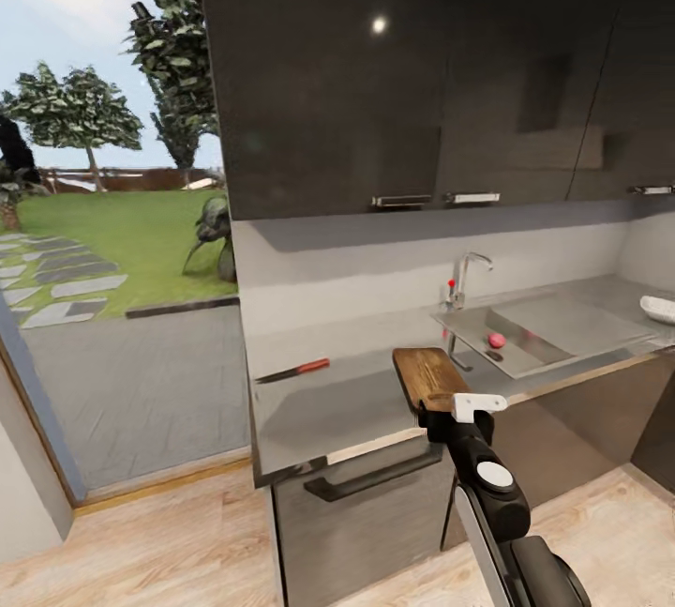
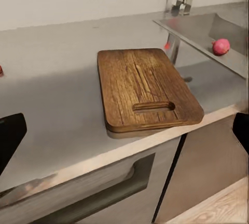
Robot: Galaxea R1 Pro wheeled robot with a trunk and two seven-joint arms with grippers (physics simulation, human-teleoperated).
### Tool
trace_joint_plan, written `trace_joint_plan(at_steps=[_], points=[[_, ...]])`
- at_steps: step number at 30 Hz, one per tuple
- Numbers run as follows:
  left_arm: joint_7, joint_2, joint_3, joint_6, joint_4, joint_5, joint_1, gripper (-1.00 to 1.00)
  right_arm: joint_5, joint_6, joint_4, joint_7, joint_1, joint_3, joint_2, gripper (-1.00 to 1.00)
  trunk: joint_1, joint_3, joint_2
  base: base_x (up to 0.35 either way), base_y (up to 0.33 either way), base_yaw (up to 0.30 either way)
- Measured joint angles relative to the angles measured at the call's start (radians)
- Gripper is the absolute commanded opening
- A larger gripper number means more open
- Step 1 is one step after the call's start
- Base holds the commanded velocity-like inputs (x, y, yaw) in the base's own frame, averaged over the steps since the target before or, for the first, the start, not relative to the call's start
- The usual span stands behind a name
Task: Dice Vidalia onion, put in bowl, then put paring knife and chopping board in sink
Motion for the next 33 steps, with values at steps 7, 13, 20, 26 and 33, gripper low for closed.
trace_joint_plan(at_steps=[7,13,20,26,33], points=[[0.0,0.0,0.0,0.0,0.006,-0.001,0.0,1.0,0.0,0.0,0.001,0.0,0.001,0.0,0.0,1.0,0.0,0.008,0.0,0.004,0.004,-0.198],[0.0,-0.001,0.0,0.001,0.006,-0.001,0.0,1.0,0.0,0.0,0.001,0.0,0.001,-0.001,0.001,1.0,0.0,0.015,0.0,0.124,0.158,-0.198],[0.0,-0.001,0.0,0.001,0.007,-0.001,0.0,1.0,0.0,0.001,0.002,0.0,0.0,-0.003,0.001,1.0,0.0,0.023,0.0,0.181,0.231,-0.198],[0.0,-0.002,-0.001,0.001,0.007,0.0,0.0,1.0,0.0,0.001,0.003,0.0,0.0,-0.028,0.002,1.0,0.0,0.03,0.0,0.216,0.217,-0.198],[-0.001,-0.003,-0.002,0.001,0.03,-0.001,0.0,1.0,0.0,0.002,0.004,0.0,0.0,-0.036,0.002,1.0,0.0,0.038,0.0,0.102,0.084,-0.198]])
